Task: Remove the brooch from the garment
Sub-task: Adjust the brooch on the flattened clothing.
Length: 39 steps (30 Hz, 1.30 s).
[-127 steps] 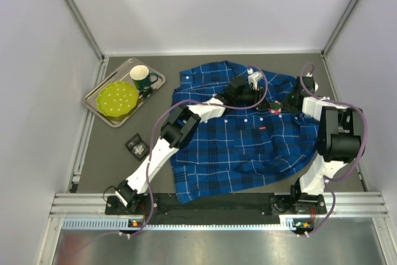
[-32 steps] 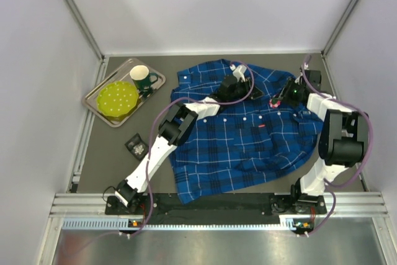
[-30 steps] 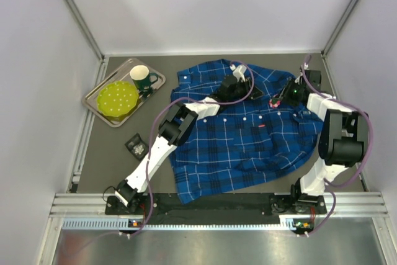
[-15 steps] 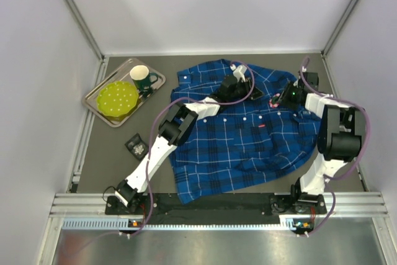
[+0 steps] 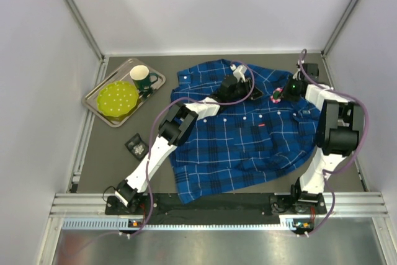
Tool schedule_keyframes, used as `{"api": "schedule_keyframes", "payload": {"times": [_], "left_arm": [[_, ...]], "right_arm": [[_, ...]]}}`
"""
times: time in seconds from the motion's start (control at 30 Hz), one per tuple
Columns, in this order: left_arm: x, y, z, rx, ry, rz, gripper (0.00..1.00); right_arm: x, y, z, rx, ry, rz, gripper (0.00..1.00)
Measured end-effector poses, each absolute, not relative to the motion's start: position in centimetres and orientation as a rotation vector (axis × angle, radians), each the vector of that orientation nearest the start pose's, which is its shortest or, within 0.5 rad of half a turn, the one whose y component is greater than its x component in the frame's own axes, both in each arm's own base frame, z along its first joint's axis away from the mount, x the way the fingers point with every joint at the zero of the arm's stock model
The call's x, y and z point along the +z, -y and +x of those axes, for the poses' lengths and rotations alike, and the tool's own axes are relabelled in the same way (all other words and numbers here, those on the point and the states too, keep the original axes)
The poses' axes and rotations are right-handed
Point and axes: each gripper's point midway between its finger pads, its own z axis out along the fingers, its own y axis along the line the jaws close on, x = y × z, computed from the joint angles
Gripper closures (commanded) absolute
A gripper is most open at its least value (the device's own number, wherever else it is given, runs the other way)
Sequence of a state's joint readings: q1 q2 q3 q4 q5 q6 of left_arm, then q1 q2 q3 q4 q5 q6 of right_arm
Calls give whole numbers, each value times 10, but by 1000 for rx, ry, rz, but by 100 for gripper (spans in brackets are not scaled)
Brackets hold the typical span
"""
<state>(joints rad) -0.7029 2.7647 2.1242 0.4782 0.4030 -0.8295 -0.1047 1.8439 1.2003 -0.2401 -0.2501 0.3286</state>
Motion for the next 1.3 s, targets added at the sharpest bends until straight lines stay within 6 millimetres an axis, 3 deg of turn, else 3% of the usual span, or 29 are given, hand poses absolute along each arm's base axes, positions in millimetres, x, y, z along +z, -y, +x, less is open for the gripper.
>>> {"api": "schedule_keyframes", "payload": {"times": [0.07, 0.2, 0.47, 0.8, 1.03, 1.3], "left_arm": [[48, 535, 482, -1423, -1950, 212, 68], [48, 535, 482, -1423, -1950, 214, 68], [49, 536, 481, -1423, -1949, 216, 68], [49, 536, 481, -1426, -1950, 219, 68], [49, 536, 480, -1427, -1949, 230, 68], [49, 536, 479, -1430, -1948, 241, 68]], "right_arm": [[62, -6, 452, 379, -2428, 402, 78], [62, 0, 451, 320, -2437, 384, 100], [62, 1, 451, 270, -2454, 311, 100], [87, -7, 471, 210, -2458, 44, 100], [77, -17, 480, 164, -2514, -99, 100], [66, -17, 479, 158, -2549, -138, 100]]}}
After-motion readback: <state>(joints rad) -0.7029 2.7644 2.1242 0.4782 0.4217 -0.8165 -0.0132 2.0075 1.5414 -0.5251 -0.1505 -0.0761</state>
